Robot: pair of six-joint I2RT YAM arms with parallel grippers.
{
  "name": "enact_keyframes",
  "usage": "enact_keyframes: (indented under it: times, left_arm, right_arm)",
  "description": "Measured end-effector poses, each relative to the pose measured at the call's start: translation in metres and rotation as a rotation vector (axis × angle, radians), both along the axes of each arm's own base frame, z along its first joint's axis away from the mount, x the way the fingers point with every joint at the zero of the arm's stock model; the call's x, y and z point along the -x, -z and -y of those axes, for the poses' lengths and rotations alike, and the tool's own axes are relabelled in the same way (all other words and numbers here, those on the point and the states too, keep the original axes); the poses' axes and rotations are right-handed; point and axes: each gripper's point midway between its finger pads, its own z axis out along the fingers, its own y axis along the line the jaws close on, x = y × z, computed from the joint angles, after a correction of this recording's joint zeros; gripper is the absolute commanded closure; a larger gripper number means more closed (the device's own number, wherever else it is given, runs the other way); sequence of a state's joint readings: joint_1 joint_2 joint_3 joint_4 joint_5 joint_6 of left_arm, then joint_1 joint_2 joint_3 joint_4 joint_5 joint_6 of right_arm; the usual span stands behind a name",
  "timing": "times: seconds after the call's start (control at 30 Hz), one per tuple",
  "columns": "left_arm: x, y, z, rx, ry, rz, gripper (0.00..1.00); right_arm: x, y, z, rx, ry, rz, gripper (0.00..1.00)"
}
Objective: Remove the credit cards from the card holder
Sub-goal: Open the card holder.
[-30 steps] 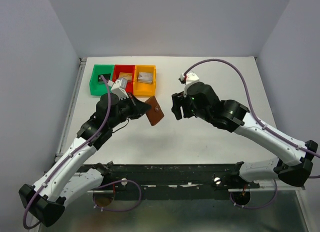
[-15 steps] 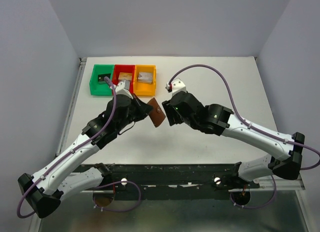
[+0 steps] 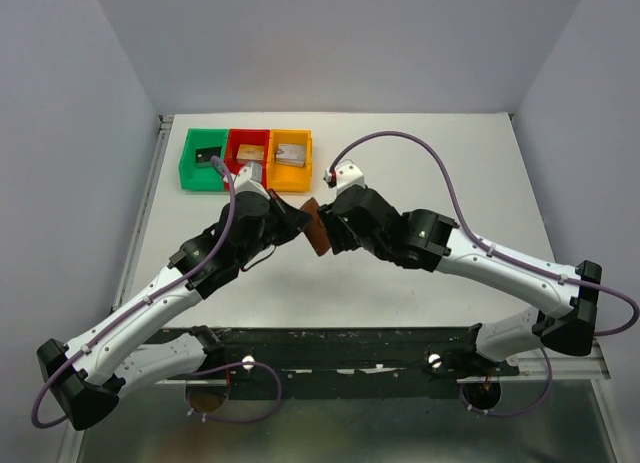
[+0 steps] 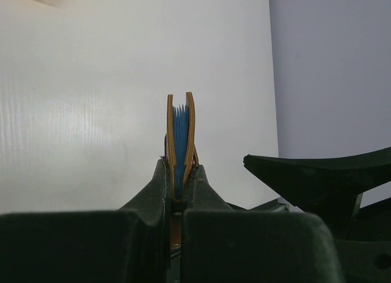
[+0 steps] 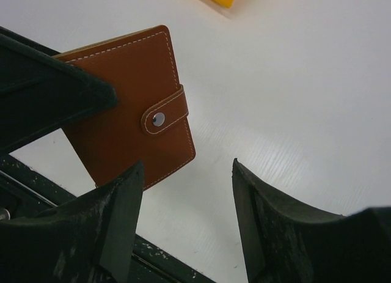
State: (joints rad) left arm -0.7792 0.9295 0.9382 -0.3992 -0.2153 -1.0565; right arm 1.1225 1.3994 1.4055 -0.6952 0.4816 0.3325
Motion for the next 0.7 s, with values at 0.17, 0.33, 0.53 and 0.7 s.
enact_keyframes:
  times: [0.17, 0.33, 0.53, 0.7]
  left_arm:
    - [0.002, 0.003, 0.004, 0.0, 0.008, -0.012, 1.0]
    - [0.003, 0.003, 0.005, 0.001, 0.01, -0.012, 1.0]
    - [0.001, 0.005, 0.004, -0.007, -0.001, -0.011, 1.0]
    - [0.0, 0.006, 0.004, -0.011, -0.007, -0.011, 1.0]
  right_arm:
    - [0.001, 0.007, -0.005, 0.013, -0.008, -0.009, 0.33]
    - [0.0, 0.011, -0.009, 0.025, -0.01, -0.014, 0.33]
    - [-0.003, 0.009, -0.015, 0.023, -0.011, -0.012, 0.33]
    - [-0.007, 0.004, -0.021, 0.019, -0.006, -0.005, 0.35]
